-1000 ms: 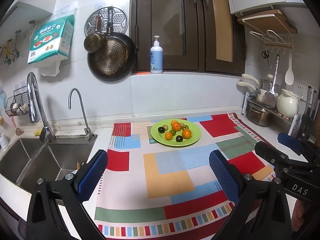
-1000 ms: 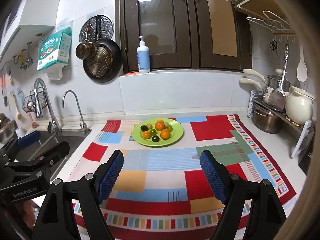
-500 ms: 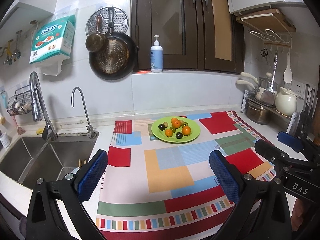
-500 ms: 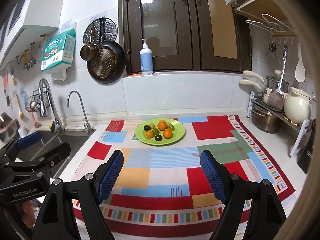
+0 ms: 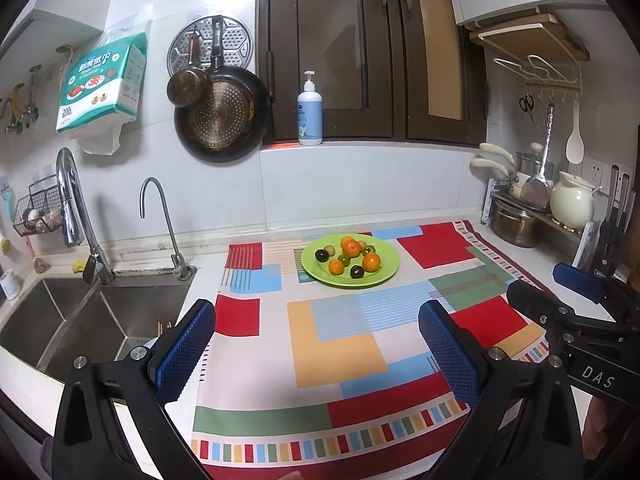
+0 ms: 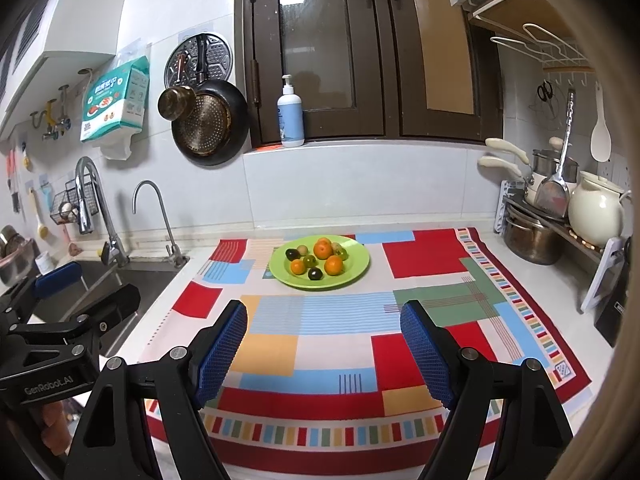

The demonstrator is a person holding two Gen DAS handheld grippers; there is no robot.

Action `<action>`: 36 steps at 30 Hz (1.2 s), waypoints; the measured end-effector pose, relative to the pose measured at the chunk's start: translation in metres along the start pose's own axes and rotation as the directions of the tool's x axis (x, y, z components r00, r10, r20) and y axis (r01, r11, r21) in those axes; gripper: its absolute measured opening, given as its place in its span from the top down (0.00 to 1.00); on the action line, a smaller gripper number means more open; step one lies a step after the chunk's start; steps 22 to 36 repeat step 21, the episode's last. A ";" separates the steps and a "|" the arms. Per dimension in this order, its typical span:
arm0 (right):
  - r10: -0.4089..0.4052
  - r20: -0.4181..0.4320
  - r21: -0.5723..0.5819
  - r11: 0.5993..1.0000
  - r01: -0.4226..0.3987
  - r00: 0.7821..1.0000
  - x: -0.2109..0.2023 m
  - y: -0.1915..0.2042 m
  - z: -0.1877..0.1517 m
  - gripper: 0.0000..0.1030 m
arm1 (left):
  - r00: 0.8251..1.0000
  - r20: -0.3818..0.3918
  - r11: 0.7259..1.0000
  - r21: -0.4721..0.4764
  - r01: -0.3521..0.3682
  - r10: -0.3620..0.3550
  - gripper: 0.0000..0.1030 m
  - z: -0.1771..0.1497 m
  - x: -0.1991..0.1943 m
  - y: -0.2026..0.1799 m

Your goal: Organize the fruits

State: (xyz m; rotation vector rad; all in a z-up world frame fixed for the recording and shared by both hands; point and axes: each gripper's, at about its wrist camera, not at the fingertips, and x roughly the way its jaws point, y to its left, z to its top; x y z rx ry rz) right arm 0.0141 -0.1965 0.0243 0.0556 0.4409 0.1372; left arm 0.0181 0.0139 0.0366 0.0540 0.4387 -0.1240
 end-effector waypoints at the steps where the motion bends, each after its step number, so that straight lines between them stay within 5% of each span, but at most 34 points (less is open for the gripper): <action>1: -0.001 -0.001 0.001 1.000 0.001 1.000 0.000 0.000 0.000 0.23 | 1.000 0.000 1.000 0.001 0.000 0.000 0.00 0.000 0.000 0.000; 36: -0.006 -0.013 0.009 1.000 0.006 1.000 0.006 -0.002 0.003 0.23 | 1.000 -0.009 1.000 -0.006 0.014 -0.014 0.00 0.002 0.008 0.002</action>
